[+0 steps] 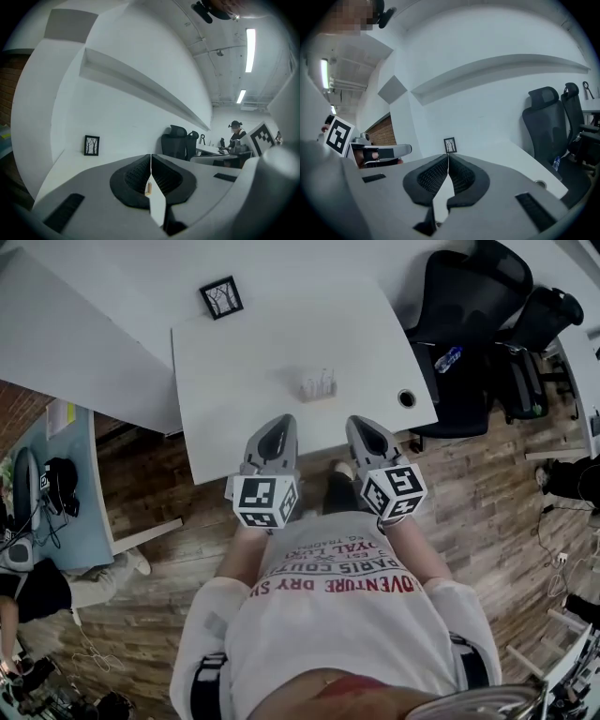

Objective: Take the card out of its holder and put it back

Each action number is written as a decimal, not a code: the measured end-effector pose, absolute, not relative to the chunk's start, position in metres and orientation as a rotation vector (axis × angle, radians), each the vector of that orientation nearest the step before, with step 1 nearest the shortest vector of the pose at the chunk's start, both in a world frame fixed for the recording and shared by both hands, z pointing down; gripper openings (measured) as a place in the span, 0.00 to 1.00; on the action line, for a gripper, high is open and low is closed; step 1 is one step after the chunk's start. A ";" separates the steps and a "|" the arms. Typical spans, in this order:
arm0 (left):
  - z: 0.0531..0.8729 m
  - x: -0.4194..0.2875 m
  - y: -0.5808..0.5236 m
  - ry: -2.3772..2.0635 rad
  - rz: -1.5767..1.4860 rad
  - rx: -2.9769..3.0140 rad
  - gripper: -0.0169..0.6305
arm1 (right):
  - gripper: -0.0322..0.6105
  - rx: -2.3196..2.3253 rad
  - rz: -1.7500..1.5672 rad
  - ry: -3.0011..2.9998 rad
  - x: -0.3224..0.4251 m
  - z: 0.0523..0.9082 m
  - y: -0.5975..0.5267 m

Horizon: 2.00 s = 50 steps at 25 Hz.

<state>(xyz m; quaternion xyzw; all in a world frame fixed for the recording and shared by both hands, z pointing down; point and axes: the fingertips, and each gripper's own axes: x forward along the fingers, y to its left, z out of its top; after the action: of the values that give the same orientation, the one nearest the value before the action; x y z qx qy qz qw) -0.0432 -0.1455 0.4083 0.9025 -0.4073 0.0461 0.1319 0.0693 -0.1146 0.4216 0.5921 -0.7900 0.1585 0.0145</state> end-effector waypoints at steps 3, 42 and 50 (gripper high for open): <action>0.410 -0.037 -0.162 -1.232 0.134 2.603 0.06 | 0.09 1.795 0.500 -2.480 0.078 0.428 -0.135; 0.520 0.001 -0.281 -1.542 0.306 2.235 0.06 | 0.29 0.537 0.346 -2.642 0.094 0.573 -0.284; 0.541 -0.002 -0.277 -1.557 0.349 2.187 0.06 | 0.27 0.210 0.370 -2.673 0.079 0.592 -0.281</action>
<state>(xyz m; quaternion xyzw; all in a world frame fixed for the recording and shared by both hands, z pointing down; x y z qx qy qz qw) -0.0019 -0.2772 0.5414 0.7888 -0.5617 0.1258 0.2156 0.0786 -0.2811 0.5915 0.0756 -0.9643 0.1335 0.2159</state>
